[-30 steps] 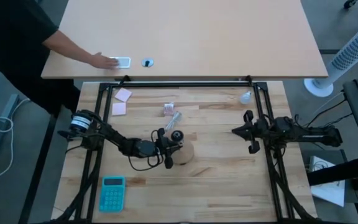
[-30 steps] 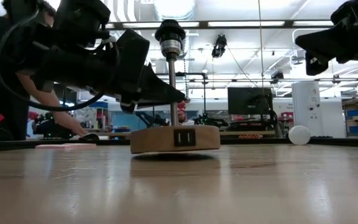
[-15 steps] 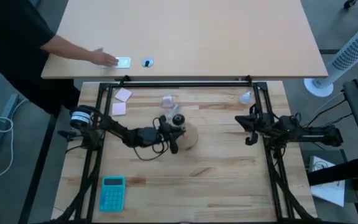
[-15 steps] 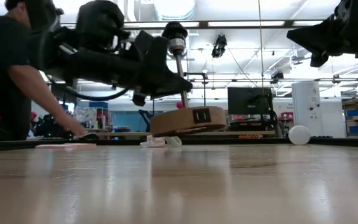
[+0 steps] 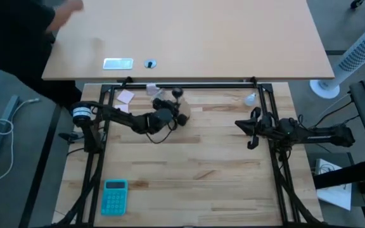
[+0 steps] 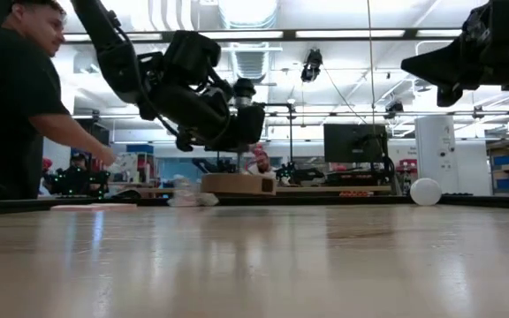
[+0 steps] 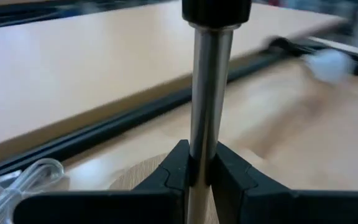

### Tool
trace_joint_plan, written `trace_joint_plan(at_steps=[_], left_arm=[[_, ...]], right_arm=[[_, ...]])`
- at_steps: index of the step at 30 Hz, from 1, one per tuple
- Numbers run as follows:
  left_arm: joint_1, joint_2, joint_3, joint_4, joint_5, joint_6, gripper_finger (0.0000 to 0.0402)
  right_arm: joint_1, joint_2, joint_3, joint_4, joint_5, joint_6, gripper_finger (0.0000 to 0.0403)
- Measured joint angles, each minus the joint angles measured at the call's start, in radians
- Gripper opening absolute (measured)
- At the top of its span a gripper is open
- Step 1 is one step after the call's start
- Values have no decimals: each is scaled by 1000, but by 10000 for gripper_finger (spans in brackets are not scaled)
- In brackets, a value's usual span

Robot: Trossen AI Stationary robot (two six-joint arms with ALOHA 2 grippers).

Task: Screw lightbulb
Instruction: Prepare the lamp

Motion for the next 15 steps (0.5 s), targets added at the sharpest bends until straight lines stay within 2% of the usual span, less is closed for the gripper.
trace_joint_plan(at_steps=[6, 10, 15], left_arm=[[-14, 11, 1, -1, -164, -192, 31], [-26, 46, 6, 10, -182, -255, 31], [-39, 128, 69, 4, -207, -257, 31]], right_arm=[[9, 117, 0, 112, -1, 1, 16], [9, 195, 0, 178, -1, 13, 16], [9, 269, 0, 220, 4, 52, 16]])
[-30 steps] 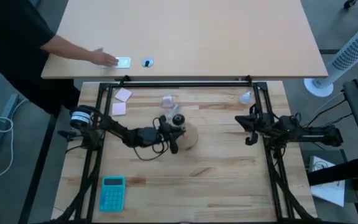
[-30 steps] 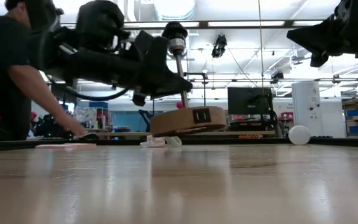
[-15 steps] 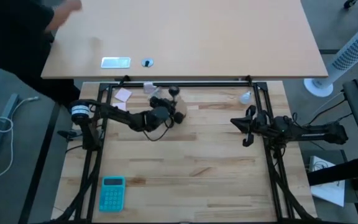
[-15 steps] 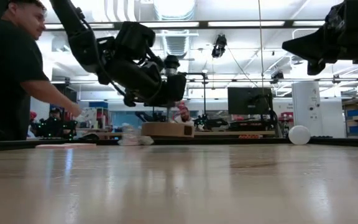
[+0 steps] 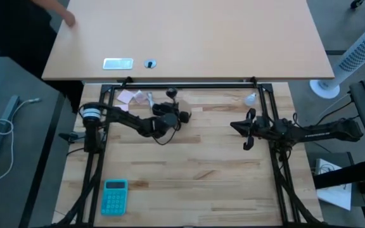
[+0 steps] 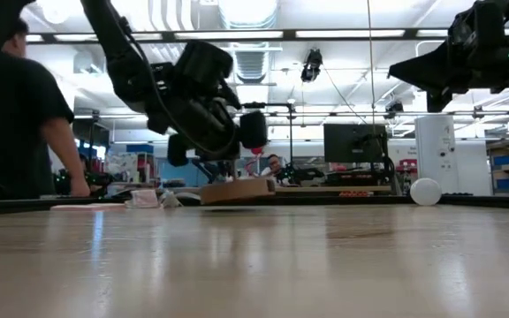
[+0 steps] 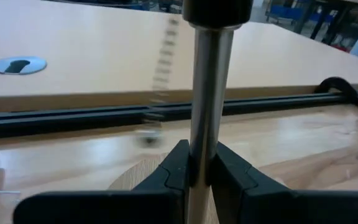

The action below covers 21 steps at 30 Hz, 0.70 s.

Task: Screw lightbulb
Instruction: Prepare the lamp

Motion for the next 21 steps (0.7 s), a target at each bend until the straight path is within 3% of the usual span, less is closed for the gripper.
trace_joint_plan(at_steps=[5, 12, 18, 21], left_arm=[[0, 78, 84, -1, -4, 55, 33], [1, 117, 158, -72, -33, 76, 74], [1, 96, 139, -95, -30, 151, 116], [-5, 45, 130, -203, -21, 174, 141]], right_arm=[[0, 47, 0, 8, 36, 47, 16], [0, 76, 0, 15, 75, 50, 21], [-2, 102, 0, 13, 122, 91, 92], [-2, 119, 18, -36, 171, 121, 141]])
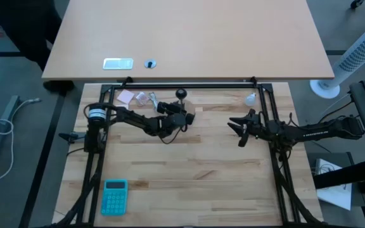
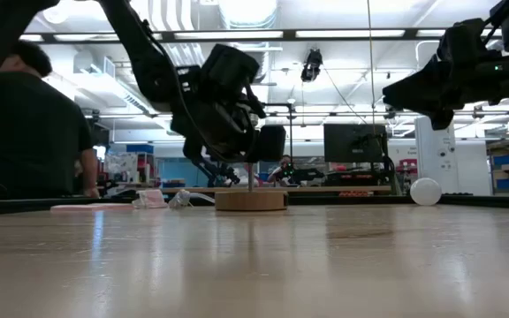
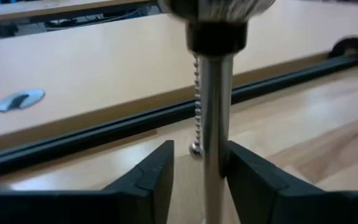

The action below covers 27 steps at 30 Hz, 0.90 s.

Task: Screw lightbulb
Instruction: Prepare the lamp, then insert the lightbulb into the lamp

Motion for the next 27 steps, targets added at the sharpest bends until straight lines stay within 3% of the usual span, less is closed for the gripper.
trace_joint_plan(at_steps=[6, 9, 12, 17, 23, 27], left_arm=[[-14, -142, -5, -377, 11, -68, 191], [-20, -198, -10, -435, 61, -81, 216], [-21, -231, -13, -436, 132, -78, 239], [-22, -260, -13, -467, 257, -91, 266], [-54, -335, -13, -752, 277, -309, 270], [-119, -388, -13, -881, 300, -416, 270]], right_arm=[[-12, 86, 291, -591, 316, 149, 223], [-55, 152, 443, -803, 363, 219, 250], [-112, 217, 556, -910, 358, 228, 269], [-207, 324, 668, -975, 264, 290, 286], [-277, 452, 767, -1095, 224, 349, 300], [-346, 525, 809, -1164, 106, 353, 305]])
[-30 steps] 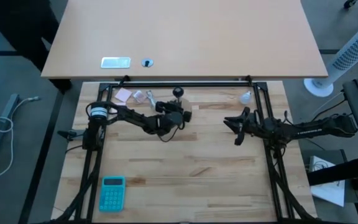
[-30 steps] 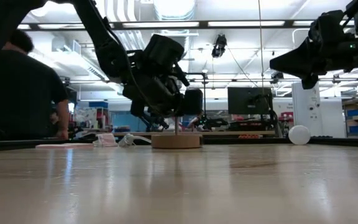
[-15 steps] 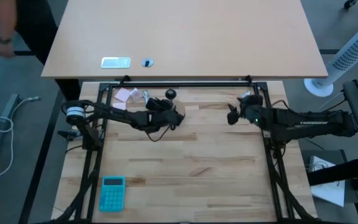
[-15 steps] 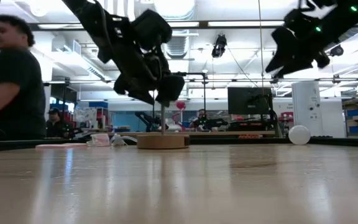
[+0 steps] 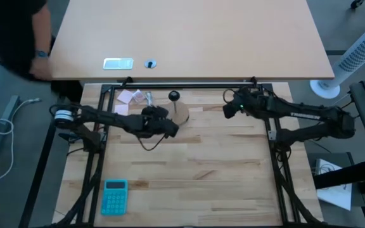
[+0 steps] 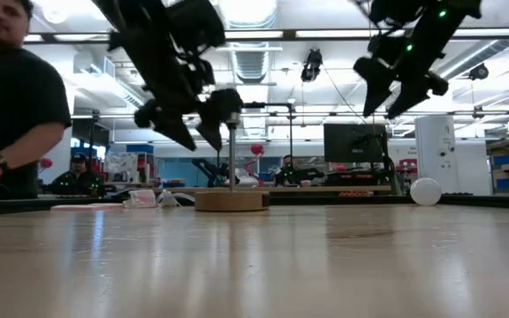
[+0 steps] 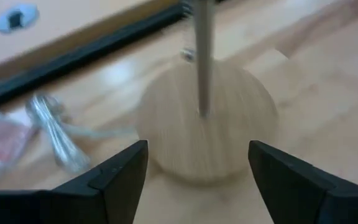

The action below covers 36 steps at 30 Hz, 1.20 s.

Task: Screw lightbulb
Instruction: Insert the lightbulb into the lamp

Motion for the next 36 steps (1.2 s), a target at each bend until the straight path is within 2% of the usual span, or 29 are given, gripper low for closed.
trace_joint_plan(at_steps=[2, 9, 16, 24, 29, 36], left_arm=[[-43, -17, 0, -18, 19, -31, 270], [-252, -15, 0, 32, 13, -106, 270], [-387, 102, 0, 195, -40, -179, 260], [-420, 276, 0, 461, -57, -159, 256], [-420, 325, 0, 482, -69, -157, 256], [-432, 346, 0, 482, -69, -164, 256]], right_arm=[[-48, 33, 16, -40, -54, -1, 304], [-231, 139, 106, -209, -89, -9, 304], [-403, 200, 173, -252, -162, -28, 300], [-518, 316, 159, -165, -152, 90, 298], [-523, 394, 159, -176, -77, 181, 288], [-538, 480, 151, -194, -70, 273, 290]])
